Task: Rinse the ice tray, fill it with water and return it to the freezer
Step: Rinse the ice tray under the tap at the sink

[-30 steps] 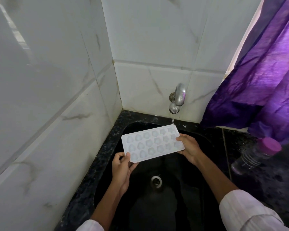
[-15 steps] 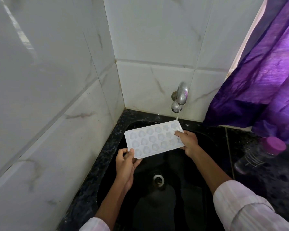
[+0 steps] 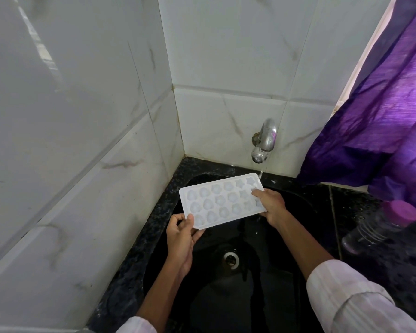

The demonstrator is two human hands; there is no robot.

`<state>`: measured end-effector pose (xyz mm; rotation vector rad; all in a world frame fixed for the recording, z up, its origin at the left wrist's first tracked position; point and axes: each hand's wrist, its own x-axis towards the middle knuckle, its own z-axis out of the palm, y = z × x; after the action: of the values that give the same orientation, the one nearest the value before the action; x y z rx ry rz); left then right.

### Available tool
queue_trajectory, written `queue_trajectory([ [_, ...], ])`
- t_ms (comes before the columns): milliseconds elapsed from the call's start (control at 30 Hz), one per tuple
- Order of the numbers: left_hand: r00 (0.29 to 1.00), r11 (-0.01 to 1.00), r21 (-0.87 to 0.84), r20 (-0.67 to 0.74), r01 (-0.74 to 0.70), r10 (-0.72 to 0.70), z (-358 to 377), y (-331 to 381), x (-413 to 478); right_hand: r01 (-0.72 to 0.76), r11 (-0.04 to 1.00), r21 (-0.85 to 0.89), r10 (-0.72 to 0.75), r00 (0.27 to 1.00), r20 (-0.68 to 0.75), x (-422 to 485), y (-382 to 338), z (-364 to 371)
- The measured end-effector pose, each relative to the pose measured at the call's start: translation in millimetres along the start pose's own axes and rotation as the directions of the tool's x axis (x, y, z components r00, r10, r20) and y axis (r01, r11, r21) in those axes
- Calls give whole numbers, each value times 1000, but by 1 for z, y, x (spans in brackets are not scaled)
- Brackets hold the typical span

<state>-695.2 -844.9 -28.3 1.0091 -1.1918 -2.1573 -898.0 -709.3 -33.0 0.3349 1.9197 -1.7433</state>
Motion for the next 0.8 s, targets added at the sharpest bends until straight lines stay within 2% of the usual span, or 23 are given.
queue_trajectory([
  [167, 1000, 1000, -16, 1, 7, -7, -2, 2, -3, 18, 1000, -13, -18, 999, 32, 1, -1, 0],
  [433, 1000, 1000, -1, -5, 14, -14, -3, 0, -7, 14, 999, -51, -15, 1000, -17, -1, 2, 1],
  [700, 1000, 998, 55, 2, -25, 25, -6, 2, -9, 17, 1000, 24, -19, 998, 65, -3, 2, 0],
  [800, 996, 992, 91, -7, -83, 84, -7, 3, -12, 12, 999, 32, -15, 995, 95, -5, 3, 3],
])
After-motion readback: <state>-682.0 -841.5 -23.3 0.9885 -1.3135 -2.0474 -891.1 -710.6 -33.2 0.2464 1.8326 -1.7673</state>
